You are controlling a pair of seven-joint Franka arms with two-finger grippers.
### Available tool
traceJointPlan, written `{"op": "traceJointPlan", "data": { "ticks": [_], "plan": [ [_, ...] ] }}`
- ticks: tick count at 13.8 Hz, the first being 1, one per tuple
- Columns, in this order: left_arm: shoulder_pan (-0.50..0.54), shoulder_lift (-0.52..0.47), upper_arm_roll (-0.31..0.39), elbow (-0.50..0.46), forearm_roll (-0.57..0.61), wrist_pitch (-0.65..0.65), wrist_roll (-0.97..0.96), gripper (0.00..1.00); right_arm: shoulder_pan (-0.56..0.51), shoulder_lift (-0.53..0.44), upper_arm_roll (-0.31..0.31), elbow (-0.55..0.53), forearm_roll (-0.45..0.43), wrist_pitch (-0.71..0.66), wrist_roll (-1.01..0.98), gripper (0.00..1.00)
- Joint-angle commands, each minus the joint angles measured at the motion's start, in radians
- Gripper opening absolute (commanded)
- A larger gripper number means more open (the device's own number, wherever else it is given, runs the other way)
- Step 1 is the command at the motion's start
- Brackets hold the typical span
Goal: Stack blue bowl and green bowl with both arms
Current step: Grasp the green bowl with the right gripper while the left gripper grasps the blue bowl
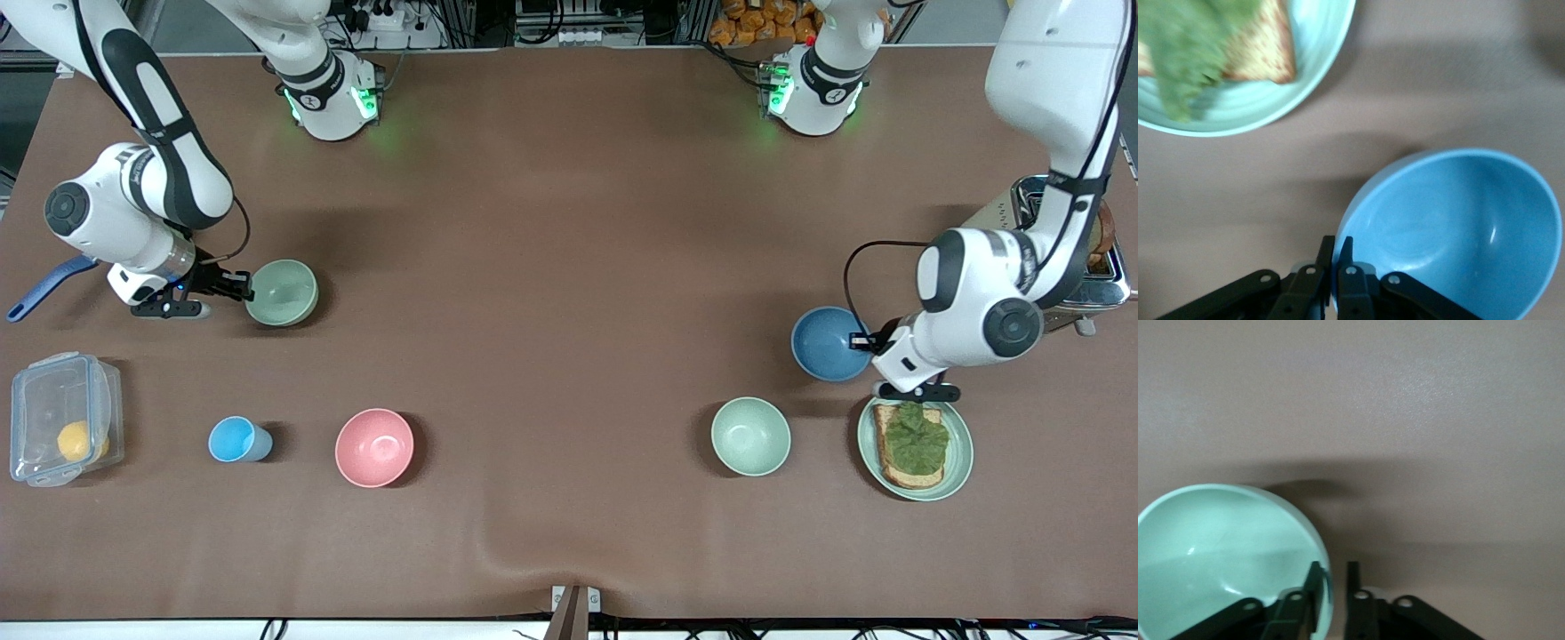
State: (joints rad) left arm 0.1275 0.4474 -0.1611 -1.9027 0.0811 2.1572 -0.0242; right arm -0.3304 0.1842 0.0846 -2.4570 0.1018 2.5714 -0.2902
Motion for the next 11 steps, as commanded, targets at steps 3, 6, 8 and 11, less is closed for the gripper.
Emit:
{"op": "traceJointPlan", "data": {
  "ticks": [3,6,8,11],
  "plan": [
    [0.009,-0.150,-0.009,-0.013,0.014,-0.045,0.015,0.00,-0.012,-0.014,0.015,-0.005,0.061,-0.028,-0.004,0.00],
    [0.008,-0.199,-0.012,-0.007,-0.052,-0.076,0.012,0.00,-0.002,-0.019,0.017,0.087,0.127,-0.216,0.041,0.00],
    [-0.002,-0.208,-0.030,-0.006,-0.095,-0.097,-0.026,0.00,-0.001,-0.025,0.018,0.165,0.127,-0.348,0.132,0.00],
    [-0.002,-0.217,-0.116,0.013,-0.096,-0.102,-0.165,0.00,0.007,-0.037,0.023,0.196,0.130,-0.413,0.172,0.00]
  ]
}}
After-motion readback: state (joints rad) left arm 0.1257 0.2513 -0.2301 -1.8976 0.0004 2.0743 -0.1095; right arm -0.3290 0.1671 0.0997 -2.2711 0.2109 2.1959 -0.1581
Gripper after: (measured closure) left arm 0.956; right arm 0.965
